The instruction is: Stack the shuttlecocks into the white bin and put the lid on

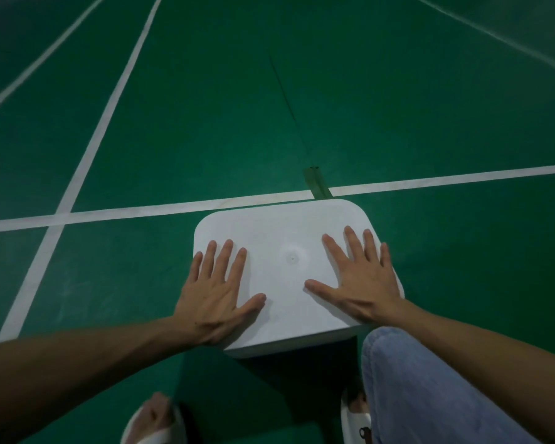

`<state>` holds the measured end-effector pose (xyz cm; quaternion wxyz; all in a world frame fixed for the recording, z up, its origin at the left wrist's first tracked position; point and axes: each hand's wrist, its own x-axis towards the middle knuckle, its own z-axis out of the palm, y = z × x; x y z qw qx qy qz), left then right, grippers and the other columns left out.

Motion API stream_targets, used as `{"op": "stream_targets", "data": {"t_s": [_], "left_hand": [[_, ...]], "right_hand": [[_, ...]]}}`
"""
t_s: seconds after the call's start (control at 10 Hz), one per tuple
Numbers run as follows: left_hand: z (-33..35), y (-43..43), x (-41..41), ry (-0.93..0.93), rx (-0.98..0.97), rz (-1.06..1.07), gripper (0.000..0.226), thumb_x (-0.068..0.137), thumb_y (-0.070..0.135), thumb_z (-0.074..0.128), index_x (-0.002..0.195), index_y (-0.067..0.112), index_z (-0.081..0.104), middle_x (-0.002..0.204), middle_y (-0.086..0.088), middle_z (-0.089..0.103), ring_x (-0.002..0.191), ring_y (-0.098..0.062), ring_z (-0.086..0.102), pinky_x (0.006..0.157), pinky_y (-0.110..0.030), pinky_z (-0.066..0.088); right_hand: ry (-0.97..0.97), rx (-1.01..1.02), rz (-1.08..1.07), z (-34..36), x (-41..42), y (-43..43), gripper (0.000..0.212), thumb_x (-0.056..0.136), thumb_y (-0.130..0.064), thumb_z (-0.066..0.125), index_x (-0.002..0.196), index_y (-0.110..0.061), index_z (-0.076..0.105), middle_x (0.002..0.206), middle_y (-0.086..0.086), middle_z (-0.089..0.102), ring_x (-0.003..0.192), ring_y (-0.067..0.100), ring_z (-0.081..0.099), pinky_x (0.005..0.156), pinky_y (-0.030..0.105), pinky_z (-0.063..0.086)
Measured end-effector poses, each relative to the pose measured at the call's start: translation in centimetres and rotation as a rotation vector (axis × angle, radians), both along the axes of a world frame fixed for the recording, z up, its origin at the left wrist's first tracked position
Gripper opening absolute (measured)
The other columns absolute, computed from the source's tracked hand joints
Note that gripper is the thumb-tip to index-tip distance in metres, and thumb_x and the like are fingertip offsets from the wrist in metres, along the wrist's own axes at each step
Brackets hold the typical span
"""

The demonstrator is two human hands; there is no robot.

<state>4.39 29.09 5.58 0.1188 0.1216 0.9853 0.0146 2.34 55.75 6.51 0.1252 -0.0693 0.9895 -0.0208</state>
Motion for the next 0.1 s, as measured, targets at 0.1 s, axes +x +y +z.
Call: {"op": "stream_targets", "data": {"t_s": [0.1], "left_hand": [[1.25,-0.53,-3.18,0.008,0.044,0.013,0.11,0.063,0.081,-0.024,0.152,0.018,-0.007,0.159,-0.003,-0.016,0.145,-0.024,-0.017,0.118,-0.046,-0.006]], "right_hand": [[0.021,-0.069,0.028,1.14,-1.64,-0.13,0.099,0.065,-0.093,0.005,0.15,-0.043,-0.007,0.16,0.0,-0.016,0.146,0.025,-0.019,0.118,0.053,-0.008]]}}
